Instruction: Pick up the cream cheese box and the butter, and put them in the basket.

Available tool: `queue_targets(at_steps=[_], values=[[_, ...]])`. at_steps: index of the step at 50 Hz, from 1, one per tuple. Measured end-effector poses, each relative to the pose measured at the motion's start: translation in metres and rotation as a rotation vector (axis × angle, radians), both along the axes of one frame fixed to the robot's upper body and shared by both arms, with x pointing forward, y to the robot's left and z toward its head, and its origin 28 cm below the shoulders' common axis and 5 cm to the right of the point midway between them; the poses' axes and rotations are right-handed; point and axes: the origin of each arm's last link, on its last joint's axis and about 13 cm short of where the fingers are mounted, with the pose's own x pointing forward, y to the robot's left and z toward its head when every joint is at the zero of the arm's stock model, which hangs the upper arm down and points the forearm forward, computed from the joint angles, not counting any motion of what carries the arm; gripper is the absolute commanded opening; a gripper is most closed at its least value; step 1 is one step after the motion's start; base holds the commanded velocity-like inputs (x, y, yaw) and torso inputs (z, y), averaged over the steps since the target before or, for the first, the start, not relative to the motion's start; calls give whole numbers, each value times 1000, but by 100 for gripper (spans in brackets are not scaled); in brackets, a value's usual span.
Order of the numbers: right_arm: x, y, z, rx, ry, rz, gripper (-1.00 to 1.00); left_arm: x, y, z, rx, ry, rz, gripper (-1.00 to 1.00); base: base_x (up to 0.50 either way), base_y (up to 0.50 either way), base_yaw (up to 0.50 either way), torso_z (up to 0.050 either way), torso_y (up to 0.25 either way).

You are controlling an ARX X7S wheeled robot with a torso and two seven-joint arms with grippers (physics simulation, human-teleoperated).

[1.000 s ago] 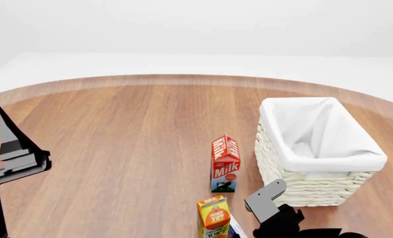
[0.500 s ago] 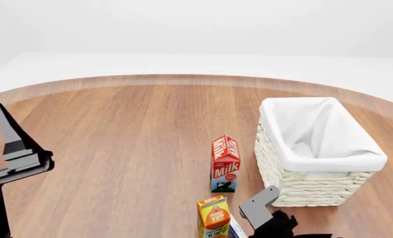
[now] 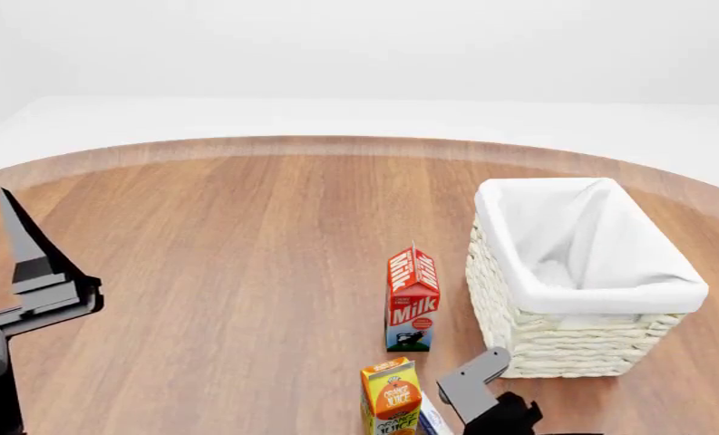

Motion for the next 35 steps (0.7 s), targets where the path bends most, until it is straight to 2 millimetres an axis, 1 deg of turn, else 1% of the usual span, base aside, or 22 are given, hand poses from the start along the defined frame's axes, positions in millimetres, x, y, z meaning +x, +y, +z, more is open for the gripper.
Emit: queue_targets(at_steps=[35], values=[[-3, 0, -16, -8, 29, -12, 100, 1, 0, -1, 2, 13, -1, 100, 0, 0, 0, 0, 0]])
